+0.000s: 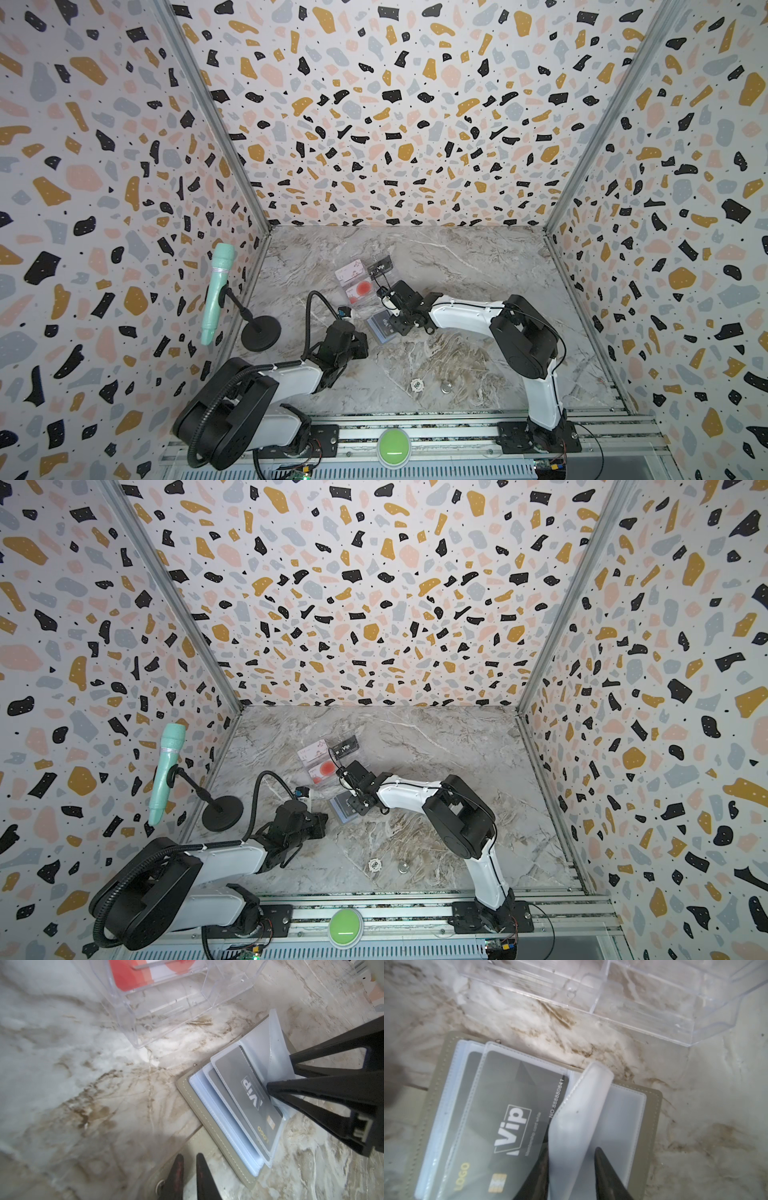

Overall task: Take the credit cards out of the card holder
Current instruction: Flip over the card slot in the card holder.

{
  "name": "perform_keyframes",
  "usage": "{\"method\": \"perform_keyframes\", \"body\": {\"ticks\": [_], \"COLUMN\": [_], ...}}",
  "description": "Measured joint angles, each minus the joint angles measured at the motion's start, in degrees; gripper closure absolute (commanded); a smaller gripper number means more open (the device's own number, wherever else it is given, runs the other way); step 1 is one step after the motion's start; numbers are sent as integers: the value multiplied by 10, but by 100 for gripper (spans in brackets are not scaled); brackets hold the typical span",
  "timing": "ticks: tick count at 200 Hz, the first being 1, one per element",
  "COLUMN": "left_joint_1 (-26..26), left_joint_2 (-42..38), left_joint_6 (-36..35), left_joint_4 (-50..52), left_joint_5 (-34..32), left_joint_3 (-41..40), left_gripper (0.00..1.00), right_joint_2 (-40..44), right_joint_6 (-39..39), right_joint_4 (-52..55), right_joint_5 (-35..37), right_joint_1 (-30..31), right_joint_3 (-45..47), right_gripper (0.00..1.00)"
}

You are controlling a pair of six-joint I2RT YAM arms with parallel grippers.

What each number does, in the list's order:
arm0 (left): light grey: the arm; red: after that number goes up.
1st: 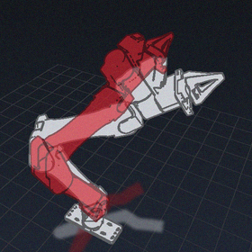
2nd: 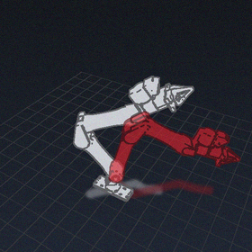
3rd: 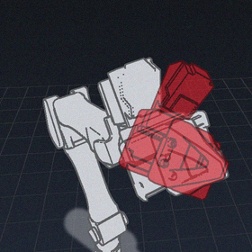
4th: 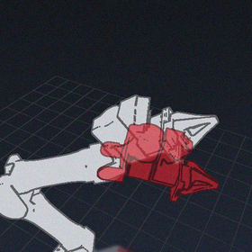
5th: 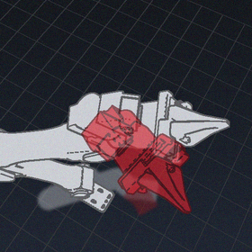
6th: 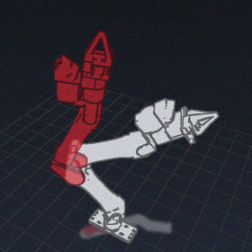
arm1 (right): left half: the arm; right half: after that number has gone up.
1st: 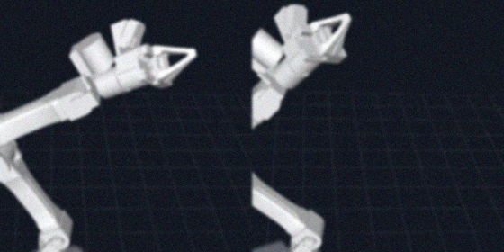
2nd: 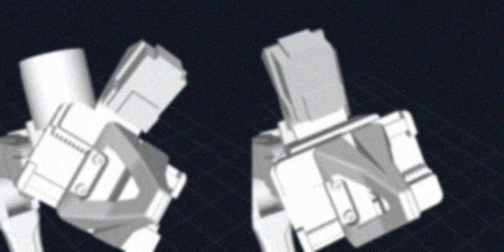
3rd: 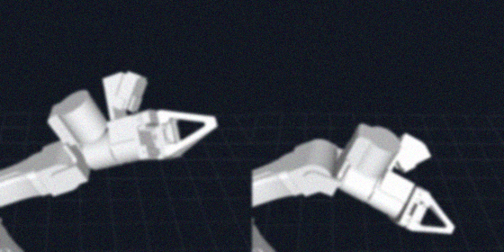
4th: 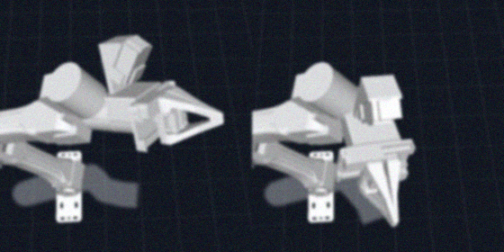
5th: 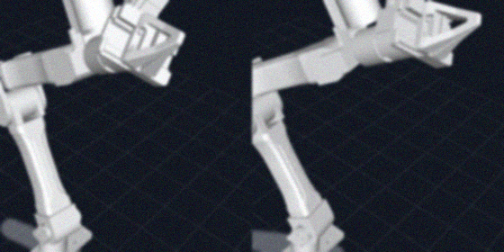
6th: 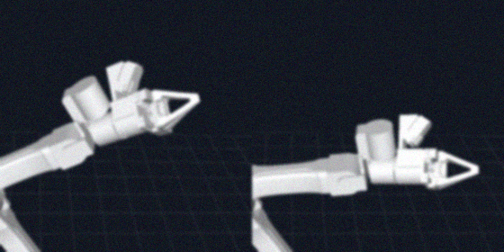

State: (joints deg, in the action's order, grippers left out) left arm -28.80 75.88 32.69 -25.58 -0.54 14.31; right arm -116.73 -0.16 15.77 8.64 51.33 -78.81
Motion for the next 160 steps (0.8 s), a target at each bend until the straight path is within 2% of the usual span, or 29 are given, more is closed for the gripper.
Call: {"method": "perform_keyframes", "body": {"ticks": [17,80,132,160], "left_joint_1": [0,0,0,0], "left_joint_2": [0,0,0,0], "left_joint_6": [-1,-1,-1,-2], "left_joint_4": [0,0,0,0], "left_joint_5": [0,0,0,1], "left_joint_3": [0,0,0,1], "left_gripper": [84,84,84,84], "right_joint_2": [0,-1,2,3], "right_joint_6": [-1,10,21,31], "right_joint_4": [4,20,37,73], "right_joint_5": [5,43,57,94], "right_joint_1": [2,-9,-34,-59], "right_joint_3": [-2,-4,-5,-7], "right_gripper": [72,72,72,71]}}
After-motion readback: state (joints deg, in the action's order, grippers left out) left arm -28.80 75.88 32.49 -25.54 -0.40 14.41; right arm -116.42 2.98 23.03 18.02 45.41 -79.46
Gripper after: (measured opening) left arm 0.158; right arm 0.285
